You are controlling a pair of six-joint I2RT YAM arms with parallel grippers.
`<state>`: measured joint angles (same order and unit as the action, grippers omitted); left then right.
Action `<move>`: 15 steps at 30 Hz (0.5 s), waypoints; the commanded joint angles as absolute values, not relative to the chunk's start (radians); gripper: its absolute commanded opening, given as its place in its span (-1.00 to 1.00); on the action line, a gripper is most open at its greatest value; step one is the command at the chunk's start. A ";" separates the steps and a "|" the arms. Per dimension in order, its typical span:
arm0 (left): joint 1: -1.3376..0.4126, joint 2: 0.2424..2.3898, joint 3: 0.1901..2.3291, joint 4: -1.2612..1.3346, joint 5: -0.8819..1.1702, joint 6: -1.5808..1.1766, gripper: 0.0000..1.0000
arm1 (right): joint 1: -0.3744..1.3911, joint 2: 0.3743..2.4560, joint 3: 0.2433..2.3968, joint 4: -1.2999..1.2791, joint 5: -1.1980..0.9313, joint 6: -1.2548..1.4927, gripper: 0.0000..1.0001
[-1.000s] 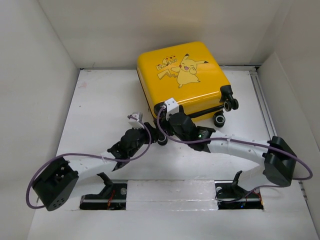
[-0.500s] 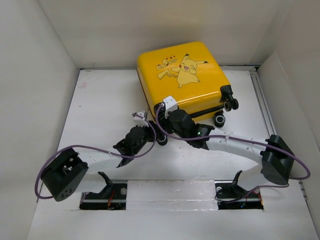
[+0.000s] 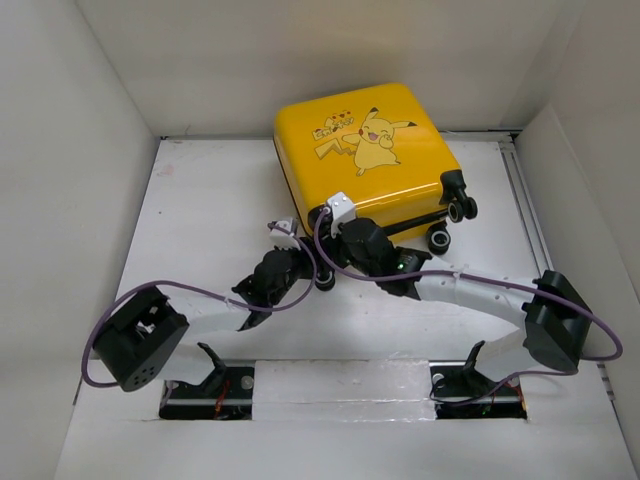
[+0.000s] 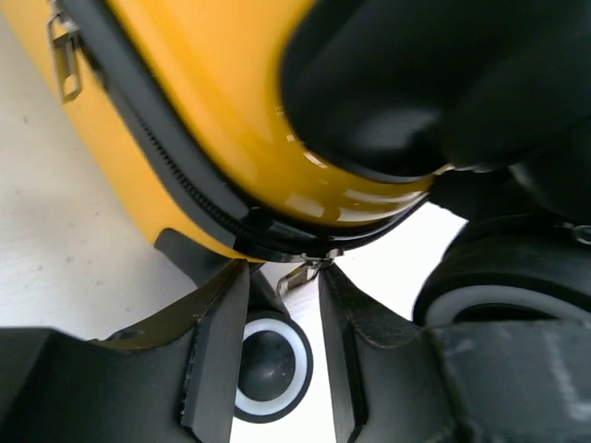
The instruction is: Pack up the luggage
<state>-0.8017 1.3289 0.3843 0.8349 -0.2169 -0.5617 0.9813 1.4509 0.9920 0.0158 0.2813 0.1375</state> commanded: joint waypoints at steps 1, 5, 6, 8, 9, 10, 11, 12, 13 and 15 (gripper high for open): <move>-0.813 1.324 0.443 1.026 -0.144 -0.519 -0.38 | 0.977 1.446 0.985 0.130 0.202 0.140 -1.00; -0.813 1.324 0.434 1.049 -0.124 -0.518 -0.49 | 0.977 1.447 0.985 0.152 0.190 0.140 -1.00; -0.813 1.324 0.434 1.058 -0.124 -0.518 -0.52 | 0.977 1.447 0.976 0.152 0.181 0.140 -1.00; -0.813 1.333 0.434 1.072 -0.138 -0.518 -0.57 | 0.977 1.437 0.976 0.152 0.181 0.140 -1.00; -0.813 1.333 0.434 1.081 -0.153 -0.518 -0.61 | 0.977 1.437 0.976 0.161 0.172 0.140 -1.00; -0.813 1.333 0.434 1.101 -0.172 -0.518 -0.78 | 0.977 1.437 0.966 0.161 0.172 0.140 -1.00; -0.813 1.333 0.434 1.101 -0.172 -0.518 -0.87 | 0.977 1.437 0.966 0.161 0.172 0.140 -1.00; -0.813 1.333 0.434 1.112 -0.187 -0.518 -0.96 | 0.977 1.428 0.956 0.161 0.172 0.140 -1.00; -0.813 1.333 0.434 1.103 -0.218 -0.518 -1.00 | 0.977 1.428 0.956 0.161 0.172 0.140 -1.00; -0.813 1.324 0.445 1.056 -0.251 -0.518 -1.00 | 0.977 1.408 0.946 0.170 0.172 0.140 -1.00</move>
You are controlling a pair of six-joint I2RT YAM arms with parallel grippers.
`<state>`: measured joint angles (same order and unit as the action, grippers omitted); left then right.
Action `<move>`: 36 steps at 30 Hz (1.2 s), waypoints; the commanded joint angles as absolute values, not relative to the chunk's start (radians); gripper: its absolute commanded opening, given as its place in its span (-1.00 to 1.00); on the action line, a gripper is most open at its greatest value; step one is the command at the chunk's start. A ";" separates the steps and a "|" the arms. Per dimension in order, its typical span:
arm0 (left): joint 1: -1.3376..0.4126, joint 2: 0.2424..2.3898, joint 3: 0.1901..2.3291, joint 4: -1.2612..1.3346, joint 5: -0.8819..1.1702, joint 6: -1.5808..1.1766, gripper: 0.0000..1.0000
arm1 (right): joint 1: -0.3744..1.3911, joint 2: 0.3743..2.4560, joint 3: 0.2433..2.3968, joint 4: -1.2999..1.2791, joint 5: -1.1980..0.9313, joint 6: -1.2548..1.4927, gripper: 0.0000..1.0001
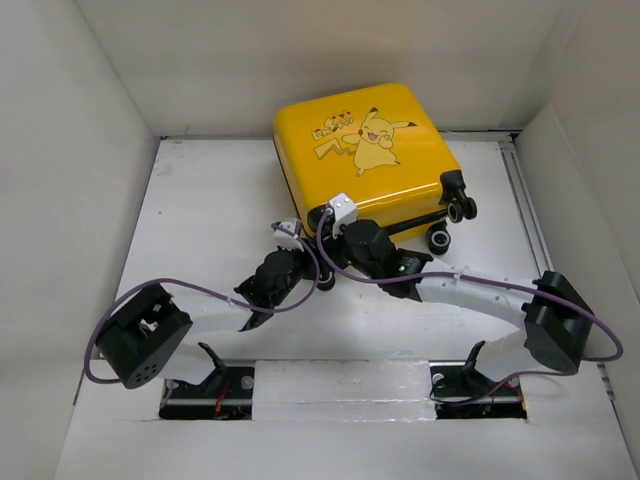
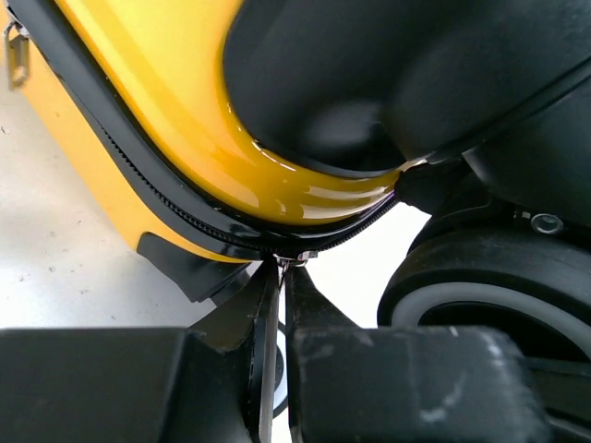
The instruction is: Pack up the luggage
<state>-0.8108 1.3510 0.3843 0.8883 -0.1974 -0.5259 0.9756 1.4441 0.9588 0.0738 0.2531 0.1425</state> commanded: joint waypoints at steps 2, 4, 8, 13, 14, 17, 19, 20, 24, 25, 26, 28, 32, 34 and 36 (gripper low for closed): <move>-0.813 1.315 0.445 1.031 -0.299 -0.509 -1.00 | 0.977 1.408 0.936 0.170 0.172 0.140 -1.00; -0.813 1.276 0.445 0.979 -0.333 -0.509 -1.00 | 0.977 1.387 0.927 0.170 0.186 0.140 -1.00; -0.813 1.198 0.422 0.858 -0.448 -0.509 -1.00 | 0.968 1.368 0.888 0.170 0.207 0.150 -1.00; -0.798 1.099 0.394 0.694 -0.555 -0.518 -1.00 | 0.936 1.313 0.838 0.149 0.207 0.150 -1.00; -0.786 1.086 0.394 0.652 -0.555 -0.538 -1.00 | 0.936 1.293 0.824 0.149 0.207 0.150 -1.00; -0.746 1.054 0.385 0.595 -0.580 -0.572 -1.00 | 0.936 1.266 0.799 0.140 0.207 0.150 -1.00; -0.735 1.054 0.403 0.575 -0.619 -0.572 -1.00 | 0.936 1.256 0.799 0.140 0.169 0.150 -1.00; -0.721 1.078 0.417 0.562 -0.636 -0.572 -1.00 | 0.936 1.256 0.790 0.140 0.154 0.150 -1.00; -0.668 1.127 0.463 0.541 -0.644 -0.584 -1.00 | 0.936 1.256 0.781 0.140 0.143 0.150 -1.00; -0.657 1.127 0.463 0.563 -0.606 -0.584 -1.00 | 0.936 1.246 0.781 0.140 0.143 0.150 -1.00; -0.657 1.127 0.445 0.596 -0.501 -0.584 -1.00 | 0.936 1.246 0.781 0.140 0.143 0.150 -1.00; -0.684 1.111 0.391 0.772 -0.372 -0.530 -1.00 | 0.936 1.246 0.781 0.140 0.152 0.150 -1.00; -0.776 1.108 0.362 0.764 -0.269 -0.468 -1.00 | 0.936 1.267 0.811 0.140 0.152 0.150 -1.00; -0.776 1.137 0.347 0.764 -0.178 -0.468 -1.00 | 0.936 1.278 0.822 0.140 0.152 0.141 -1.00; -0.776 1.150 0.328 0.764 -0.126 -0.468 -0.78 | 0.936 1.289 0.834 0.140 0.152 0.141 -1.00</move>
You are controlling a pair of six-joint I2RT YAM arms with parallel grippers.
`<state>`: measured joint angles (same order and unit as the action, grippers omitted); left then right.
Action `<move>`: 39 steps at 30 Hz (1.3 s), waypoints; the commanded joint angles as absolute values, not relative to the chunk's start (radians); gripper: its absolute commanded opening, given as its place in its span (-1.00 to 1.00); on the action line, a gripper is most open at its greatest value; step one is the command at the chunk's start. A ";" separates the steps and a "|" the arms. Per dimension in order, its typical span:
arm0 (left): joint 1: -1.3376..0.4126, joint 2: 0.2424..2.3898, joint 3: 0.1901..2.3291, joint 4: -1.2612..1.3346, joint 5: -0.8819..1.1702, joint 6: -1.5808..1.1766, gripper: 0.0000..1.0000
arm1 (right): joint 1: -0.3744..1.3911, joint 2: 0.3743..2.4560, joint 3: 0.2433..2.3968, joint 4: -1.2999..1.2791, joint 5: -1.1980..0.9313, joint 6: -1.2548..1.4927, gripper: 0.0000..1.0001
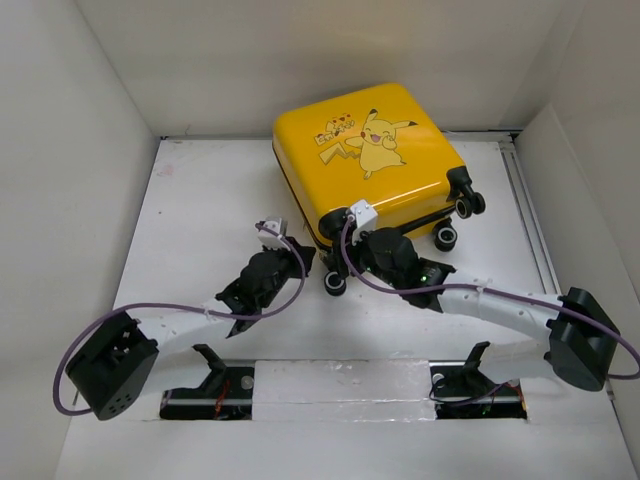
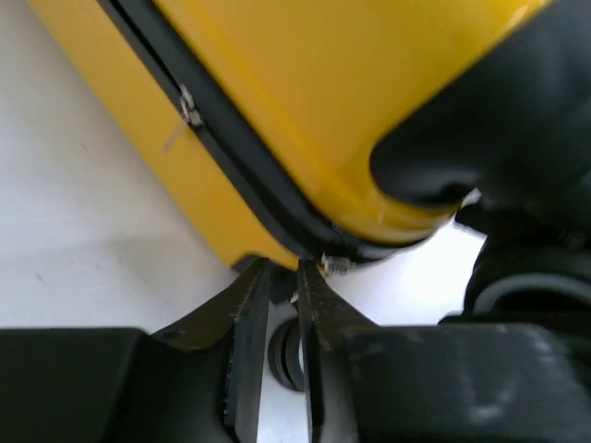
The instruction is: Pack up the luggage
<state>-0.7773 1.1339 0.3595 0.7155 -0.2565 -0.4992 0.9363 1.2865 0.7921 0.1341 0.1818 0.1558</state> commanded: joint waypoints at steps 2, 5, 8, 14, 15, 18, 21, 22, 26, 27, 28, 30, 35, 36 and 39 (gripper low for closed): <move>-0.776 1.163 0.314 0.784 -0.115 -0.468 -0.62 | 0.936 1.289 0.845 0.140 0.152 0.141 -1.00; -0.776 1.190 0.314 0.807 -0.077 -0.447 -0.55 | 0.936 1.298 0.867 0.140 0.152 0.132 -1.00; -0.776 1.224 0.339 0.853 -0.055 -0.436 -0.48 | 0.936 1.307 0.876 0.140 0.141 0.132 -1.00; -0.776 1.308 0.394 0.881 -0.034 -0.417 -0.40 | 0.936 1.327 0.876 0.149 0.130 0.132 -1.00; -0.776 1.308 0.405 0.893 -0.049 -0.417 -0.40 | 0.936 1.327 0.876 0.149 0.121 0.132 -1.00; -0.776 1.331 0.425 0.893 -0.086 -0.408 -0.40 | 0.936 1.327 0.876 0.149 0.112 0.132 -1.00; -0.785 1.341 0.449 0.893 -0.127 -0.388 -0.38 | 0.936 1.327 0.867 0.158 0.112 0.132 -1.00; -0.785 1.341 0.462 0.893 -0.127 -0.388 -0.38 | 0.936 1.327 0.867 0.158 0.101 0.132 -1.00; -0.785 1.368 0.492 0.882 -0.137 -0.353 -0.59 | 0.936 1.318 0.858 0.167 0.092 0.132 -1.00; -0.785 1.368 0.492 0.902 -0.137 -0.353 -0.79 | 0.936 1.318 0.857 0.167 0.092 0.132 -1.00; -0.785 1.368 0.492 0.902 -0.158 -0.353 -1.00 | 0.936 1.318 0.857 0.167 0.092 0.132 -1.00; -0.785 1.368 0.492 0.902 -0.181 -0.353 -1.00 | 0.936 1.318 0.848 0.167 0.092 0.132 -1.00; -0.785 1.342 0.492 0.801 -0.325 -0.374 -1.00 | 0.936 1.299 0.825 0.167 0.104 0.132 -1.00; -0.785 1.315 0.482 0.790 -0.342 -0.383 -1.00 | 0.936 1.299 0.813 0.167 0.115 0.132 -1.00; -0.775 1.283 0.471 0.741 -0.379 -0.393 -1.00 | 0.936 1.290 0.802 0.167 0.115 0.150 -1.00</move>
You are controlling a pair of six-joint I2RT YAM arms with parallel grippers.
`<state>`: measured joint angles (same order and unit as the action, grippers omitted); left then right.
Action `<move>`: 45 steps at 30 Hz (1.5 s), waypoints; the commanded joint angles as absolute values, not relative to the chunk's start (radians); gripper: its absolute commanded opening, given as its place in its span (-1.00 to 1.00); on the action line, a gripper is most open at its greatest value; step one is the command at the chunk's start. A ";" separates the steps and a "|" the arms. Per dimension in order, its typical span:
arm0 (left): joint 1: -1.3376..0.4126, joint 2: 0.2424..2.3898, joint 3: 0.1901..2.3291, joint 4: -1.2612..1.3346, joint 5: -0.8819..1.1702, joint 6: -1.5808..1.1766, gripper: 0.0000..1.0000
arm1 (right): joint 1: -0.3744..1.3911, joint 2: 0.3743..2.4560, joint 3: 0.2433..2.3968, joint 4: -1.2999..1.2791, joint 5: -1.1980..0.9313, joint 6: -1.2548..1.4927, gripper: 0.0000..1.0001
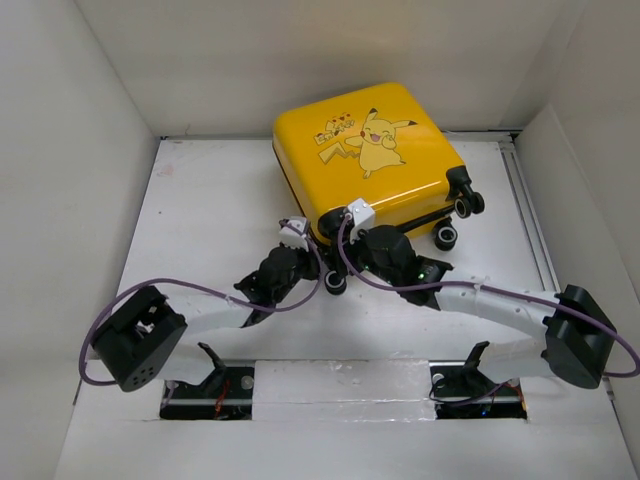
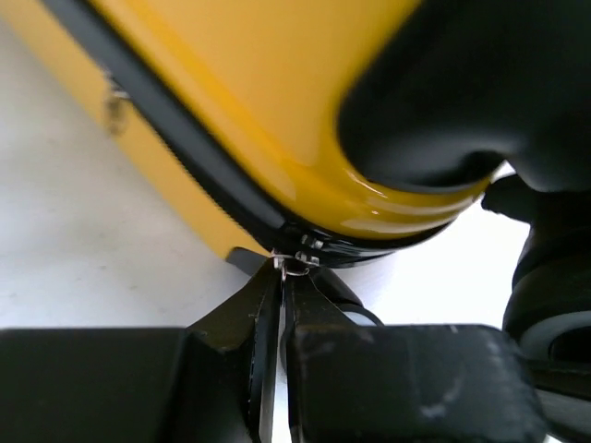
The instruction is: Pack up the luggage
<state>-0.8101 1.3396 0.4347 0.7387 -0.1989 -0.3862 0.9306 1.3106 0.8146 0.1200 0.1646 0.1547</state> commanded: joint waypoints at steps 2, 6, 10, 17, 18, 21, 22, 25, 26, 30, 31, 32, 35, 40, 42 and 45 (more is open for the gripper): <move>-0.764 1.249 0.471 0.685 -0.417 -0.402 -1.00 | 0.936 1.278 0.779 0.167 0.115 0.150 -1.00; -0.697 1.216 0.462 0.603 -0.472 -0.439 -1.00 | 0.936 1.250 0.759 0.167 0.124 0.150 -1.00; -0.612 1.221 0.477 0.584 -0.453 -0.474 -1.00 | 0.945 1.250 0.759 0.167 0.094 0.160 -1.00; -0.514 1.330 0.610 0.572 -0.448 -0.499 -1.00 | 0.965 1.289 0.781 0.176 0.064 0.150 -1.00; -0.502 1.362 0.650 0.563 -0.463 -0.508 -1.00 | 0.974 1.299 0.794 0.176 0.064 0.150 -1.00; -0.459 1.397 0.693 0.519 -0.447 -0.558 -1.00 | 0.992 1.310 0.805 0.176 0.064 0.150 -1.00; -0.421 1.397 0.693 0.518 -0.410 -0.575 -1.00 | 0.992 1.310 0.805 0.176 0.064 0.150 -1.00; -0.420 1.353 0.654 0.535 -0.382 -0.607 -0.81 | 0.992 1.333 0.830 0.176 0.052 0.150 -1.00; -0.420 1.332 0.637 0.535 -0.370 -0.624 -0.67 | 1.002 1.356 0.844 0.189 0.042 0.140 -1.00; -0.420 1.142 0.539 0.488 -0.408 -0.693 -0.16 | 1.012 1.420 0.903 0.210 0.002 0.130 -1.00; -0.420 1.091 0.523 0.471 -0.434 -0.707 -0.16 | 1.012 1.436 0.919 0.224 -0.021 0.130 -1.00; -0.420 0.983 0.496 0.453 -0.434 -0.730 -0.16 | 1.023 1.453 0.954 0.224 -0.034 0.130 -1.00; -0.420 0.814 0.468 0.413 -0.446 -0.730 0.98 | 1.057 1.515 1.012 0.233 -0.049 0.130 -1.00; -0.420 0.531 0.512 0.277 -0.390 -0.721 0.98 | 1.149 1.572 1.127 0.233 -0.028 0.130 -1.00; -0.420 0.488 0.564 0.224 -0.365 -0.721 0.98 | 1.202 1.582 1.138 0.219 0.010 0.130 -1.00; -0.420 0.448 0.615 0.137 -0.319 -0.721 0.98 | 1.262 1.582 1.147 0.219 0.064 0.152 -1.00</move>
